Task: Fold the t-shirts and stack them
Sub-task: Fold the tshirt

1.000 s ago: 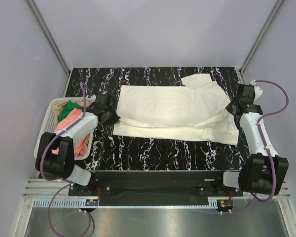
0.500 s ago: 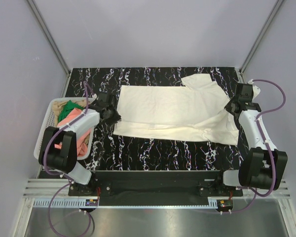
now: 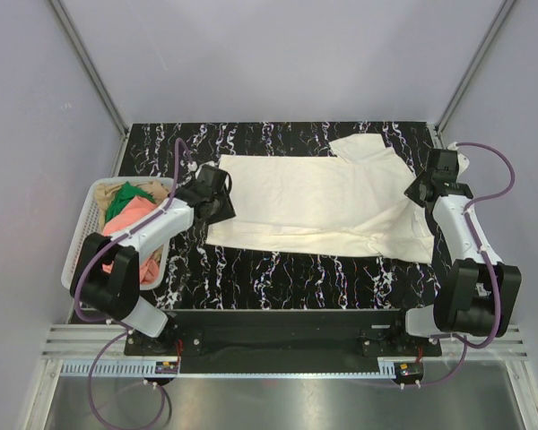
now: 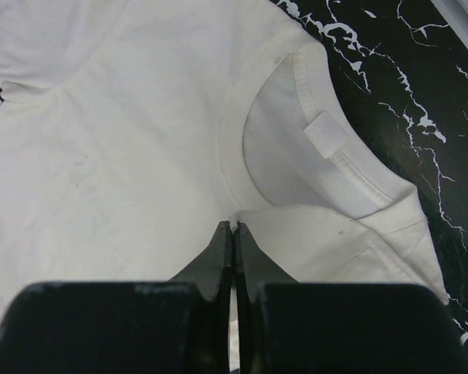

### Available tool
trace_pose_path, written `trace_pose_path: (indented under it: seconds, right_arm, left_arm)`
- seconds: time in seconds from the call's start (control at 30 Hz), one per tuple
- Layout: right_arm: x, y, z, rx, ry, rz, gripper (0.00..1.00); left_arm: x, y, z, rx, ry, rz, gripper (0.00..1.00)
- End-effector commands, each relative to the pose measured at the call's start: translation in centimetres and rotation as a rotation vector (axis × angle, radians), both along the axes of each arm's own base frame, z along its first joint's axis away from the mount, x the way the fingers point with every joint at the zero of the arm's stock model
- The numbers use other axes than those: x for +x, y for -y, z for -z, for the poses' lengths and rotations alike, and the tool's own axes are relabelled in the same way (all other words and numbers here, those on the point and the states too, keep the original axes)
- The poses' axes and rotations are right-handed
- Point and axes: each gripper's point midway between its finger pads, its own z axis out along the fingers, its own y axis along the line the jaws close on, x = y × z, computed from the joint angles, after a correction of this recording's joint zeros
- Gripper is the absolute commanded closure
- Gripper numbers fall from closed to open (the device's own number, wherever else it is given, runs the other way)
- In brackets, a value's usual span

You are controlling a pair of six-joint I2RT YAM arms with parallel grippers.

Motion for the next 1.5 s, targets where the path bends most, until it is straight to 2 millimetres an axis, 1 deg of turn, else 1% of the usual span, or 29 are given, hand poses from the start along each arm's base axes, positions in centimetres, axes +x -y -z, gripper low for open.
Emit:
trace_pose_path:
  seconds: [0.0, 0.1, 0.13, 0.17, 0.2, 0.27, 0.3, 0.4, 0.57, 0.73, 0.87, 1.0, 1.13, 1.37, 1.47]
  right_arm:
    - [1.7, 0.0, -2.6, 0.011, 0.093, 0.001, 1.0]
    - [1.7, 0.0, -3.0, 0.01, 0.105, -0.007, 1.0]
    - [1.7, -0.1, -3.2, 0.009, 0.111, -0.009, 1.0]
    - [1.7, -0.2, -3.3, 0.012, 0.115, -0.012, 1.0]
    - [1.6, -0.2, -3.2, 0.013, 0.114, -0.015, 1.0]
    - [1.7, -0.4, -3.4, 0.023, 0.122, -0.022, 1.0]
    - [1.7, -0.5, -3.4, 0.022, 0.123, -0.027, 1.0]
    - [1.8, -0.7, -3.1, 0.031, 0.12, -0.034, 1.0]
    - [2.0, -1.1, -2.8, 0.052, 0.129, -0.047, 1.0]
    - [2.1, -1.2, -2.4, 0.062, 0.123, -0.047, 1.0]
    - [2.1, -1.3, -2.6, 0.064, 0.131, -0.051, 1.0]
    - [2.1, -1.3, -2.6, 0.062, 0.133, -0.05, 1.0]
    - [2.1, -1.3, -2.7, 0.061, 0.136, -0.049, 1.0]
    - [2.0, -1.1, -2.6, 0.055, 0.131, -0.046, 1.0]
    - [2.0, -1.1, -2.8, 0.053, 0.137, -0.043, 1.0]
  left_arm:
    - [-0.1, -1.5, -0.3, 0.067, 0.033, -0.014, 0.58]
    - [-0.5, -2.2, 0.1, 0.077, 0.027, -0.017, 0.59]
    - [-0.4, -2.6, 0.3, 0.075, 0.021, -0.02, 0.6]
    - [-0.4, -2.5, 0.4, 0.063, 0.013, -0.009, 0.61]
    - [-0.3, -2.9, 0.8, 0.056, -0.005, -0.019, 0.62]
    - [-0.5, -3.1, 1.4, 0.027, -0.033, -0.027, 0.63]
    - [-0.5, -3.8, 1.8, 0.023, -0.045, -0.049, 0.63]
    - [-0.7, -4.3, 1.9, 0.025, -0.04, -0.072, 0.64]
    - [-0.6, -4.0, 2.2, 0.015, -0.04, -0.051, 0.64]
    - [-1.1, -4.1, 3.7, 0.026, -0.077, -0.063, 0.65]
    - [-0.9, -4.3, 4.8, 0.043, -0.098, -0.078, 0.65]
    - [-0.2, -3.6, 5.0, 0.025, -0.086, -0.067, 0.66]
    - [0.1, -3.1, 5.2, 0.018, -0.08, -0.058, 0.67]
    - [-0.1, -3.2, 6.0, 0.032, -0.101, -0.062, 0.74]
    - [-0.2, -3.4, 6.2, 0.046, -0.107, -0.069, 0.74]
